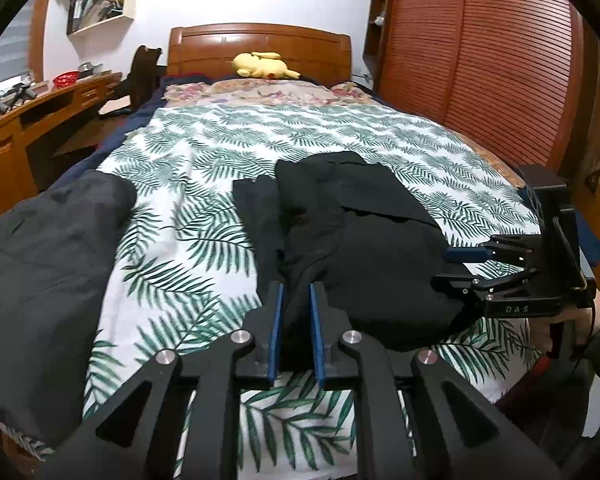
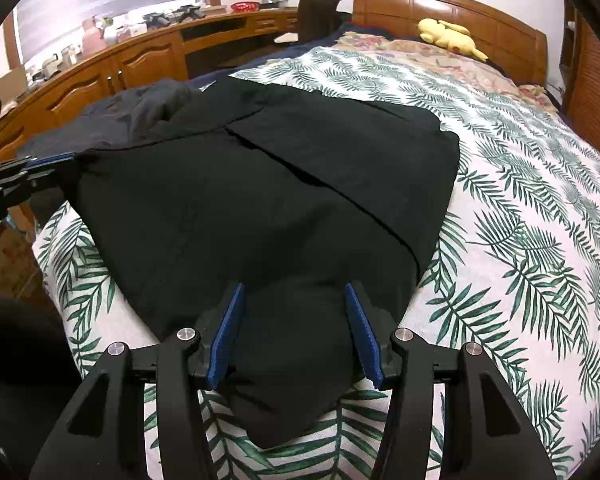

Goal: Fold large clothes
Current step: 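Pinch the end of the folded black coat with the left gripper, then close the right gripper on the folded coat beside the left gripper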

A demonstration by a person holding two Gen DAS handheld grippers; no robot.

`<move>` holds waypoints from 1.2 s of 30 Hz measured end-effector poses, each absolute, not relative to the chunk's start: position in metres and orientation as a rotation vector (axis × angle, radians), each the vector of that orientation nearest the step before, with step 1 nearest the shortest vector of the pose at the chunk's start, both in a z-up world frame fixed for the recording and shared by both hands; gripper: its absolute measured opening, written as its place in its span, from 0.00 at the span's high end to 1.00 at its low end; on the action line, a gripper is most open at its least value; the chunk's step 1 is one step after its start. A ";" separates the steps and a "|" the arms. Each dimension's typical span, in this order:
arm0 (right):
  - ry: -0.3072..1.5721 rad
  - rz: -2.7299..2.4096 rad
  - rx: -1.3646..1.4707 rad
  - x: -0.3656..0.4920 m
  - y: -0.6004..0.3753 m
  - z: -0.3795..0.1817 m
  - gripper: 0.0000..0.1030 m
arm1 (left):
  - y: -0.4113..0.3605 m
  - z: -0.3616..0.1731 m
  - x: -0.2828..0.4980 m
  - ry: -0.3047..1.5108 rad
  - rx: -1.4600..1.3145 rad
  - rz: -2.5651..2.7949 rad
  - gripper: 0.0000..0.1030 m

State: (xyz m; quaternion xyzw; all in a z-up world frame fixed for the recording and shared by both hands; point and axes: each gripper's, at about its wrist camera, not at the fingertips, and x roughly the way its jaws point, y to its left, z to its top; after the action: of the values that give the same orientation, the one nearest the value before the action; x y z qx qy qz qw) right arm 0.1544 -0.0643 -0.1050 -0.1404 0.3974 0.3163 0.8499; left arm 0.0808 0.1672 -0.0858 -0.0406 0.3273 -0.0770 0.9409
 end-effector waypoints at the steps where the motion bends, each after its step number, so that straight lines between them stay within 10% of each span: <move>1: 0.836 0.667 -0.295 0.154 -0.065 -0.105 0.49 | 0.169 -0.086 0.078 0.664 -0.089 -0.157 0.88; 36: 0.747 0.635 -0.291 0.284 -0.099 -0.083 0.38 | 0.169 -0.138 0.096 0.781 -0.201 -0.085 0.78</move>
State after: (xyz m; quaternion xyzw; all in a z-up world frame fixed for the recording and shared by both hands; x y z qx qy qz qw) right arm 0.2836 -0.0994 -0.0832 -0.1394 0.3575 0.3040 0.8720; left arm 0.0955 0.1687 -0.1376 -0.0976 0.3801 -0.0411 0.9189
